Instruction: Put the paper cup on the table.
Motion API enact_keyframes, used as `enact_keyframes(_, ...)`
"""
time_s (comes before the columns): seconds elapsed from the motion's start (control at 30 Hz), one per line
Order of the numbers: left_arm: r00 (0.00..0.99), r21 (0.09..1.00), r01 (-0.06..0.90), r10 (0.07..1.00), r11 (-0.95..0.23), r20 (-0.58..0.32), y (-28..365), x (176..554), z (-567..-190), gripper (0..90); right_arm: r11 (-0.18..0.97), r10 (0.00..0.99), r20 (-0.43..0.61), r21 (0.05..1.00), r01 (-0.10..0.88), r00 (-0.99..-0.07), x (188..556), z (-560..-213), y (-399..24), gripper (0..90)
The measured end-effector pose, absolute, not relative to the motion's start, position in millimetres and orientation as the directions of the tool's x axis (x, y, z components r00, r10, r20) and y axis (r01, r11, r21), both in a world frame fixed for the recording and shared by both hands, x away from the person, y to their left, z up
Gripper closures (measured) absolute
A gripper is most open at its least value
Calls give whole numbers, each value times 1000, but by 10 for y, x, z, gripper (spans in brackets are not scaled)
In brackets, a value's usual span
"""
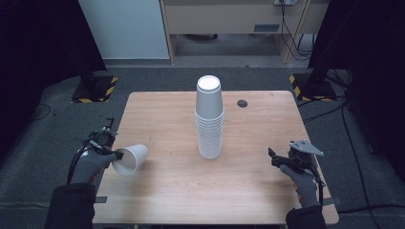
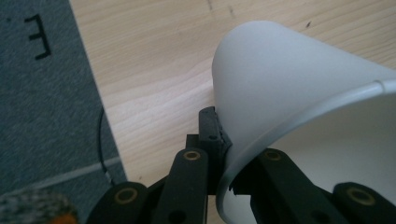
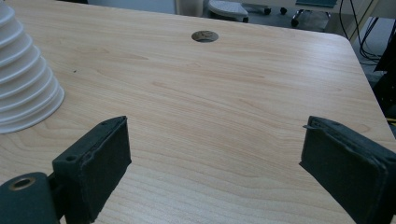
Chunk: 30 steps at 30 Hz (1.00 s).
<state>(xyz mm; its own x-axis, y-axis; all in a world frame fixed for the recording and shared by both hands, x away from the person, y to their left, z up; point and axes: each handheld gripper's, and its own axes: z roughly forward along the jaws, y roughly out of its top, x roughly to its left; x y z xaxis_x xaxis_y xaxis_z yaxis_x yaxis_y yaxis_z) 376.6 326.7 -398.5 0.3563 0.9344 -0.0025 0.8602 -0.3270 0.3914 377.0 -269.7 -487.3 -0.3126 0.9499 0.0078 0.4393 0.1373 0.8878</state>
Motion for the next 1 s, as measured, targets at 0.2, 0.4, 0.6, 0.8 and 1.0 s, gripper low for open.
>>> enact_keyframes(0.2, 345, 311, 892, 939, -327, -1, 3258, 3795, -3964, 857, 140, 950, 5, 888, 439, -312, 3772, -4877, -2691, 83)
enact_keyframes(0.4, 347, 223, 913, 938, -342, 16, 3205, 3851, -3956, 858, 142, 949, 4, 885, 442, -314, 3772, -4882, -2692, 83)
enact_keyframes(0.6, 352, 134, 927, 936, -349, 4, 3122, 3903, -3983, 857, 144, 949, 5, 884, 445, -316, 3774, -4886, -2691, 82)
enact_keyframes(0.8, 357, 58, 933, 934, -356, -23, 3070, 3922, -4011, 857, 145, 948, 4, 883, 447, -317, 3777, -4888, -2690, 82)
enact_keyframes(1.0, 354, 31, 935, 934, -353, -54, 3064, 3958, -4087, 856, 148, 947, 3, 882, 446, -320, 3777, -4893, -2690, 82)
